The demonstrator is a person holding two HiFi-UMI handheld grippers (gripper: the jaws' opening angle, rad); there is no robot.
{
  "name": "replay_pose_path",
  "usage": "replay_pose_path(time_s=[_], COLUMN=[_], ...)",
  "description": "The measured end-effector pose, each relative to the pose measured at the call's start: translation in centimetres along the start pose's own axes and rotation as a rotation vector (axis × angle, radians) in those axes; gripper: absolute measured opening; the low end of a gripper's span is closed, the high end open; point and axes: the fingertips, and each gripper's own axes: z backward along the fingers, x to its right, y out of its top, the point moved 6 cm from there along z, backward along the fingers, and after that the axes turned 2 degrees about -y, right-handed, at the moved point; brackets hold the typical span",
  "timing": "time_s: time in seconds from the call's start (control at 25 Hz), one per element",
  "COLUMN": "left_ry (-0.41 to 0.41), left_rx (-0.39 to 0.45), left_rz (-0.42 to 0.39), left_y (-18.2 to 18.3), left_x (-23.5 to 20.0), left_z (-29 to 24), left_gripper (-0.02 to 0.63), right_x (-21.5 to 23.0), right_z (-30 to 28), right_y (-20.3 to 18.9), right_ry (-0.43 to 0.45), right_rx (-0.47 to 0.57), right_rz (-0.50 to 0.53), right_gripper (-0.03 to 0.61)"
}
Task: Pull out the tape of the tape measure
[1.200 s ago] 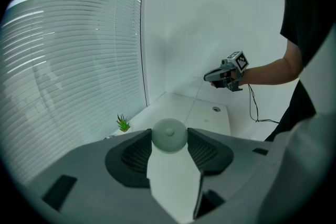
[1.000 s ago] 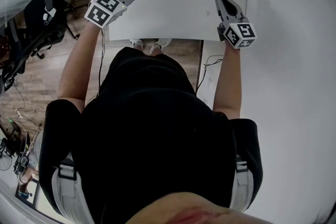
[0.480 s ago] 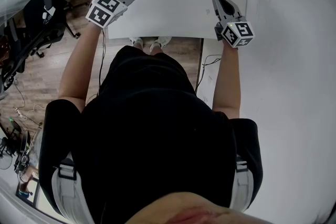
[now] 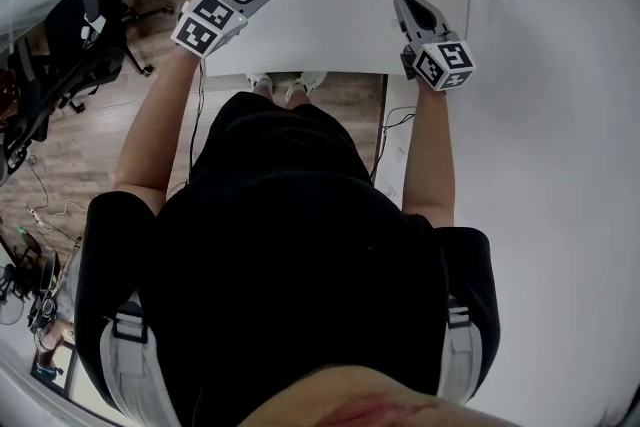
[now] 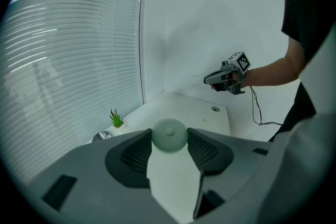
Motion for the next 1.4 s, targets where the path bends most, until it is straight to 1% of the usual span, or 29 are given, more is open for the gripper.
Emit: replay_pose_path(time_s=[0.2,0.36,0.56,0.92,1.2,1.4], left_ry=[-0.012,-0.022,-0.032,-0.04,-0.048,-0.061], left_rx=[-0.003,-0.005,-0.011,-0.025,-0.026,-0.055], left_rz=[0.001,0.001,0.004,0.025,0.057,0.076], left_y=[-0.6,-2.0,-2.9,-3.6,-5.9,-7.6], left_x=[0.5,0.4,0.5,0.8,0.8,1.0], left_z=[-0.9,-2.2,-3.2,-4.2,-5.8,-7.5], left_gripper=[0.225,0.225,0.225,0.225,0.225,0.225], right_x=[-0.1,-0.1,-0.2,0.1,0.7,1.3], right_z=[-0.5,-1.7,-2.6,-2.5,-3.3,-3.9], right_y=[-1.1,-2.9,-4.1,-4.9,-7.1,-9.6], right_ry=[0.011,0.022,0.03,0.031,0.032,0.03], right_rx=[-0.014,-0.026,-0.041,-0.074,-0.115,-0.169], right_rz=[-0.008,-0.01,-0.017,-0.034,-0.045,-0.046], right_gripper=[0.011,0.011,0.011,0.011,0.012,0.014])
